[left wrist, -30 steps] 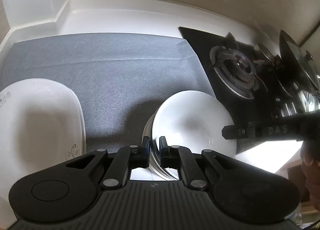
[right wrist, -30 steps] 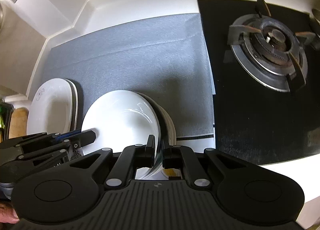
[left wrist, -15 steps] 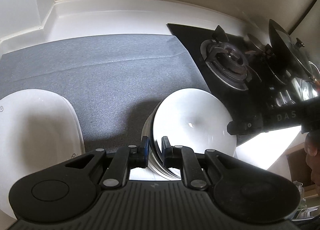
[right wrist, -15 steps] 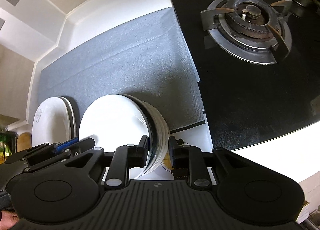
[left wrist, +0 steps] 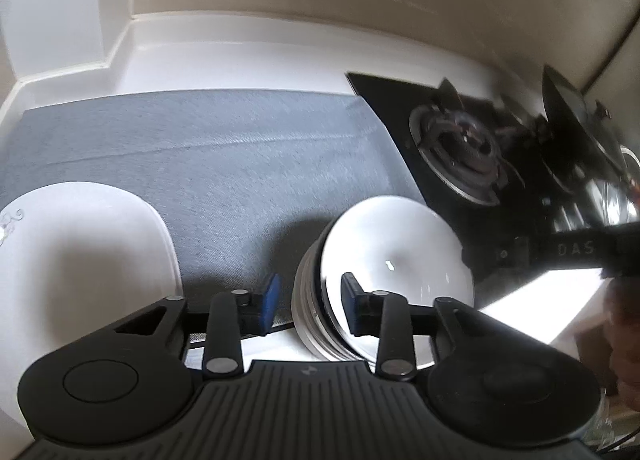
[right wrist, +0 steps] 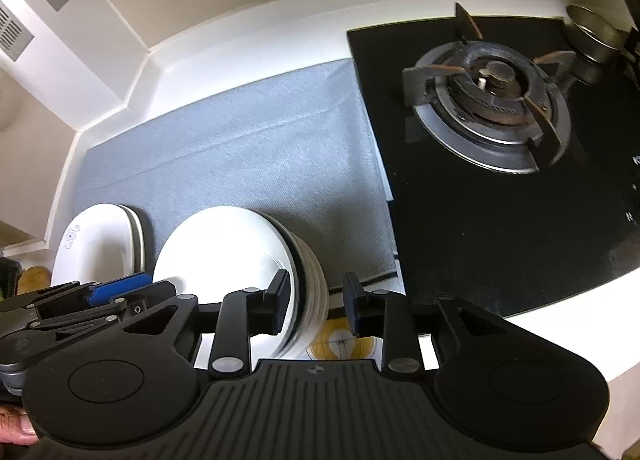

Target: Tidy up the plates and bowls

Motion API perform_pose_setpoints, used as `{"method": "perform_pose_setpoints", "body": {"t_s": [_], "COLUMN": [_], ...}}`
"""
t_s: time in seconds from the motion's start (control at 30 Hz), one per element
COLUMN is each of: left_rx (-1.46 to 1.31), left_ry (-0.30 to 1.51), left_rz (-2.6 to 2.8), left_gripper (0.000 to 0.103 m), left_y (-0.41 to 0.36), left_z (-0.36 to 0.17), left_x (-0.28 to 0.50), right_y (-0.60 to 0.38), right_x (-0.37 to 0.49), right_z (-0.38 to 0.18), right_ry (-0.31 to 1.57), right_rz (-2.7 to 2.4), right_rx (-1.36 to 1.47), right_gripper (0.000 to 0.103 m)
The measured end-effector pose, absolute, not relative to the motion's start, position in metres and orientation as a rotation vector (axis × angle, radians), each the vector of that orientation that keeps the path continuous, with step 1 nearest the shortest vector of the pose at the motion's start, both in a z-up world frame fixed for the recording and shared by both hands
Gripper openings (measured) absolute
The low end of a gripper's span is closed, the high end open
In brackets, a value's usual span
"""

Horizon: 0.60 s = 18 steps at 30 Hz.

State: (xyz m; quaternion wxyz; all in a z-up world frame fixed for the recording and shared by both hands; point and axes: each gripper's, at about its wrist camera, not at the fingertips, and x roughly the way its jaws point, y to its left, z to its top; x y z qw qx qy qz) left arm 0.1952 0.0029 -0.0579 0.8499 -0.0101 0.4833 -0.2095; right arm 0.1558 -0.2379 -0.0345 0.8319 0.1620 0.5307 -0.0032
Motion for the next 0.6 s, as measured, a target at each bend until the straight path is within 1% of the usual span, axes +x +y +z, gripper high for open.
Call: {"method": "perform_pose_setpoints", "body": {"t_s": [0.1, 0.2, 0.23, 0.3, 0.33, 0.37, 0.5, 0.6], "left_rx": [-0.070, -0.122, -0.141, -0.183, -0.200, -0.223, -0.352, -0.400], "left_ry": [1.024, 1.050, 1.060, 1.058, 1.061, 1.067, 1.094, 1.092], "left_rz": [-0.402, -0.357, -0.333, -0.303, -0.278, -0.250, -0.164, -0.108], "left_gripper": [0.054, 0.060, 0.061, 0.068, 0.069, 0.069, 0.069, 0.069], "left_y": [0.004, 0.000, -0.001, -0.003, -0.004, -0.005, -0.003, -0.006], "left_z": [-0.057, -0.061, -0.062, -0.063, -0.065, -0.067, -0.081, -0.089], "left_x": [0.191, 0.186, 0.184, 0.179, 0.177, 0.176, 0.173, 0.167], "right_y": [-0.239, -0.242, -0.244, -0.248, -0.250, -0.251, -0.249, -0.245], "right_x": [0.162, 0.169, 0.172, 0.178, 0.181, 0.183, 0.196, 0.206], "right_z": [-0.036, -0.038, -0.040, -0.044, -0.046, -0.048, -0.059, -0.068], "right_ry": [1.120, 1.117, 1.118, 1.139, 1.145, 1.148, 1.195, 1.233], "right_rz": [0.035, 0.084, 0.101, 0.131, 0.153, 0.174, 0.272, 0.356], "right_rx": [0.324, 0.298, 0.289, 0.273, 0.269, 0.264, 0.219, 0.196], "right_gripper": [0.033, 0.038, 0.038, 0.040, 0.044, 0.046, 0.046, 0.047]}}
